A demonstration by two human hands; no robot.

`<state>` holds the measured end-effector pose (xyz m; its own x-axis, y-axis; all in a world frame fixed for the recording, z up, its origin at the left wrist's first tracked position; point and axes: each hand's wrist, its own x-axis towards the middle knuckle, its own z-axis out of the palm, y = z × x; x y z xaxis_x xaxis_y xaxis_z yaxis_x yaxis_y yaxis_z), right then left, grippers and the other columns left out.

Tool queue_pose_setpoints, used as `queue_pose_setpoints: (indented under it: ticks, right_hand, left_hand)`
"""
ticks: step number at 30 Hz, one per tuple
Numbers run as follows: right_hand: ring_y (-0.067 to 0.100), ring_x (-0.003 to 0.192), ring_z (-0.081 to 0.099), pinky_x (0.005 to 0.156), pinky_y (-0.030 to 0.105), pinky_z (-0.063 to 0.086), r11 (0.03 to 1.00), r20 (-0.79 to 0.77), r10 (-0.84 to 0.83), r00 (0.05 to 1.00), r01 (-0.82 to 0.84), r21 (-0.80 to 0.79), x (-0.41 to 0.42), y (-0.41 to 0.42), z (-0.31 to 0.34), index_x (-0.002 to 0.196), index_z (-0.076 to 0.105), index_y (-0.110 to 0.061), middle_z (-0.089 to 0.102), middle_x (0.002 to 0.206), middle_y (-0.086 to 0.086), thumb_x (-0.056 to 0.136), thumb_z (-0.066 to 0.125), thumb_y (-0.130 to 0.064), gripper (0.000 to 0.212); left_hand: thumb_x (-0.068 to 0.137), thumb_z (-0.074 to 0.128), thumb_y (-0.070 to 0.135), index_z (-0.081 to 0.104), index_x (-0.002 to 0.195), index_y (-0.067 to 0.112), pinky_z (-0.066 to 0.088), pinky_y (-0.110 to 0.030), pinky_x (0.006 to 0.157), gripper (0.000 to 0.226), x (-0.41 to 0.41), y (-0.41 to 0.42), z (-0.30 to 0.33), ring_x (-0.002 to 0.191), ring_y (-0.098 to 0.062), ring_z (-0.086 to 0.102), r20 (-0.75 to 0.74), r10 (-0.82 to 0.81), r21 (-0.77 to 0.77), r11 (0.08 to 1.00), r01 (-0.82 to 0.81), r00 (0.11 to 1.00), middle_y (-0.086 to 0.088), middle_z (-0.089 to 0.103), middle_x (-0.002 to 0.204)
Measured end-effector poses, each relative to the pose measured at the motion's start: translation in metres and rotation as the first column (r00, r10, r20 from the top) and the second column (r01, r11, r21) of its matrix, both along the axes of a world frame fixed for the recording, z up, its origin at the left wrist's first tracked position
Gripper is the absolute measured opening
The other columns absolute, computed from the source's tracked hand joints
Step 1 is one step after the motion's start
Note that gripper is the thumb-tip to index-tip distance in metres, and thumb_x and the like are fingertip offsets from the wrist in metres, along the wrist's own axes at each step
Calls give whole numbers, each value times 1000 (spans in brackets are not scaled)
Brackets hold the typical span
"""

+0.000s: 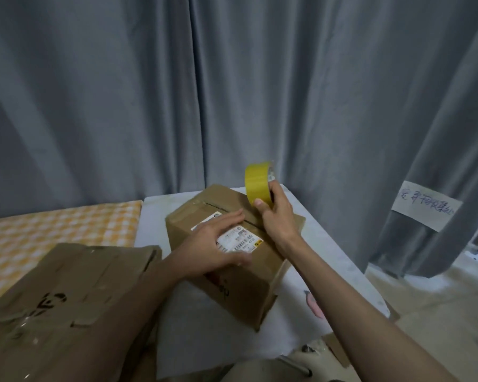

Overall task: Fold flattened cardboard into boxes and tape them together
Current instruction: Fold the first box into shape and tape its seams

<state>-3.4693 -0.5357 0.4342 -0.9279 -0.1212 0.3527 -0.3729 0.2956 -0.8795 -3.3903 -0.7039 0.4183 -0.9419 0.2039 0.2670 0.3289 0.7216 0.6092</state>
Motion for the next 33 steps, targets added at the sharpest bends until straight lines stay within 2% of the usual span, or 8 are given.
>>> queue_pose_setpoints:
  ticks: [2, 4, 10, 14, 18, 22, 29, 33]
  right_hand:
    - [17, 93, 58, 88, 36, 44, 997, 8, 65, 998, -64, -30, -2, 3, -1, 108, 56, -23, 63, 97, -9, 95, 60, -11, 18]
    - [18, 98, 62, 96, 43, 49, 991, 25, 119, 993, -117, -63, -2, 5, 0, 107, 58, -26, 66, 100, -7, 95, 60, -10, 20]
    - [18, 106, 64, 103, 45, 48, 961, 64, 268, 961, -262, -92, -2, 10, -1, 116, 60, -20, 69, 111, 1, 97, 57, -4, 25]
    - [21, 107, 62, 100, 43, 46, 928, 75, 370, 926, -365, -70, -1, 11, -1, 118, 59, -21, 67, 110, 1, 99, 55, -5, 24]
    - [29, 101, 57, 95, 48, 44, 902, 70, 432, 899, -431, -30, -1, 14, 0, 113, 58, -20, 62, 103, 6, 97, 56, -9, 20]
    - [38, 110, 55, 97, 47, 44, 883, 86, 470, 878, -468, -43, -2, 16, 2, 115, 58, -18, 60, 111, 18, 99, 55, -5, 21]
    - [21, 113, 60, 102, 44, 46, 872, 120, 489, 864, -483, -78, -1, 17, 5, 122, 58, -26, 64, 117, 4, 101, 56, -12, 26]
    - [19, 115, 61, 103, 41, 48, 864, 139, 500, 855, -483, -140, 0, 16, 6, 127, 57, -27, 65, 121, 1, 100, 58, -13, 30]
  left_hand:
    - [83, 65, 58, 67, 120, 31, 44, -24, 104, 46, -7, -6, 17, 116, 7, 55, -115, 76, 213, 976, -50, 990, 23, 63, 122]
    - [96, 58, 38, 70, 111, 26, 49, -21, 92, 23, -19, -10, 43, 102, 3, 61, -220, 192, 284, 951, -126, 956, 17, 67, 110]
    - [104, 46, 13, 55, 138, 10, 35, -12, 100, 35, -68, -11, 105, 124, -14, 53, -181, 150, 111, 985, -131, 972, -5, 55, 140]
    - [105, 41, 8, 50, 142, 11, 35, -26, 111, 39, -82, -11, 119, 132, -15, 47, 2, 60, -14, 998, -60, 998, -2, 54, 143]
    - [103, 46, 7, 64, 127, 5, 49, -27, 90, 30, -85, -14, 129, 109, -18, 60, 95, -12, -44, 999, 17, 995, -8, 66, 124]
    - [95, 64, 13, 75, 107, 8, 46, -18, 71, 17, -81, -21, 131, 82, -5, 59, 31, -42, 36, 998, 41, 999, -2, 70, 102]
    - [86, 74, 11, 79, 95, 9, 54, -22, 70, 11, -83, -18, 110, 80, -11, 66, -199, 123, 197, 977, -84, 972, 4, 71, 86]
    - [86, 74, 12, 79, 94, 9, 55, -22, 73, 10, -84, -18, 101, 79, -6, 67, -329, 179, 146, 980, -137, 927, 3, 73, 87]
